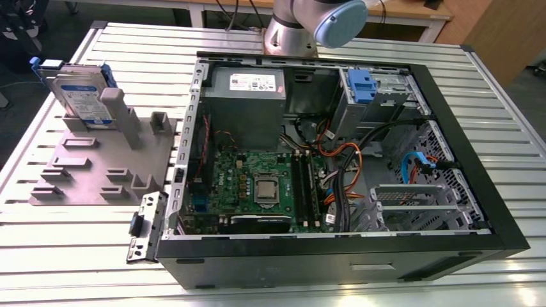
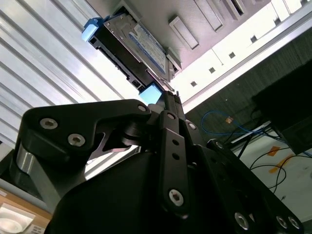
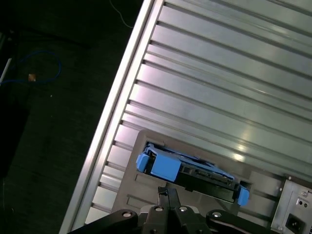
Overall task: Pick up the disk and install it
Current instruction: 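Pick up the disk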
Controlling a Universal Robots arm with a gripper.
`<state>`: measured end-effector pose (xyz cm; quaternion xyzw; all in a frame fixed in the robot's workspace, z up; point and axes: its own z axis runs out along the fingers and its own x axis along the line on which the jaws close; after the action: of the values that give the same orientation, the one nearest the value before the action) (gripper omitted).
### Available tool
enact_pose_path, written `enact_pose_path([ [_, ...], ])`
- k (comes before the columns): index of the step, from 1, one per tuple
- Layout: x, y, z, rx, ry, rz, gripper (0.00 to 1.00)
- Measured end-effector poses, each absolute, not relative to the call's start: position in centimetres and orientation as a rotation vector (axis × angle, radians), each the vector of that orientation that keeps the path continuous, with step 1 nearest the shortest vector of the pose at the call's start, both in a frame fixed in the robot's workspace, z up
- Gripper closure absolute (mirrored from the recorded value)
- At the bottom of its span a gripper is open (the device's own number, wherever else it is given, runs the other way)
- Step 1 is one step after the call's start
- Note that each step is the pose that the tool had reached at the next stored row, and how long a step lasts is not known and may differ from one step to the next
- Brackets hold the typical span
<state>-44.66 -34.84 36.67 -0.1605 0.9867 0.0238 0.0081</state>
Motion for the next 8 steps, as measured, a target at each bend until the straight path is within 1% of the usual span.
enact_pose_path([
  [8,-44.66,-34.84,36.67,-0.516,3.082,0.074,0.89],
])
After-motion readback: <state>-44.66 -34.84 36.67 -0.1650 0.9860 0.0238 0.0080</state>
